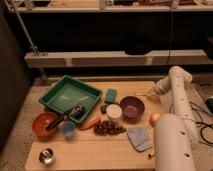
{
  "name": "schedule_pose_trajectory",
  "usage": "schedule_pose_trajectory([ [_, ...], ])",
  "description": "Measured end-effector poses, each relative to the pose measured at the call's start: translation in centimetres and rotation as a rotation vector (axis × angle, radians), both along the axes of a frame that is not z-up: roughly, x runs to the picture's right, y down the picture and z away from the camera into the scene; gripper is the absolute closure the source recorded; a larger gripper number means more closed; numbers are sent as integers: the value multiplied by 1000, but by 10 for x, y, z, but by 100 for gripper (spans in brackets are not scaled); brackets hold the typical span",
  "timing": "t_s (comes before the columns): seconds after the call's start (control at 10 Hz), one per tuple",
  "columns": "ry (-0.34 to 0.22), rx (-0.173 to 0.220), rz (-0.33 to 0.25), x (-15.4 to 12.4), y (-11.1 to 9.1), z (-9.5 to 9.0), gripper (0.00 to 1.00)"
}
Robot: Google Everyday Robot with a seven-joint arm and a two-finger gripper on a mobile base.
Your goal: Place fork in red bowl
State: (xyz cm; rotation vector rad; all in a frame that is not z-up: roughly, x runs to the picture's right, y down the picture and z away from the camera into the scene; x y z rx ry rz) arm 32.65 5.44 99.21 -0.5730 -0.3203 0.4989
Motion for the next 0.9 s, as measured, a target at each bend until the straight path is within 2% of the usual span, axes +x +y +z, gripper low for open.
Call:
schedule_pose_trajectory([
  [0.9, -2, -6, -1, 1, 0, -4, 94],
])
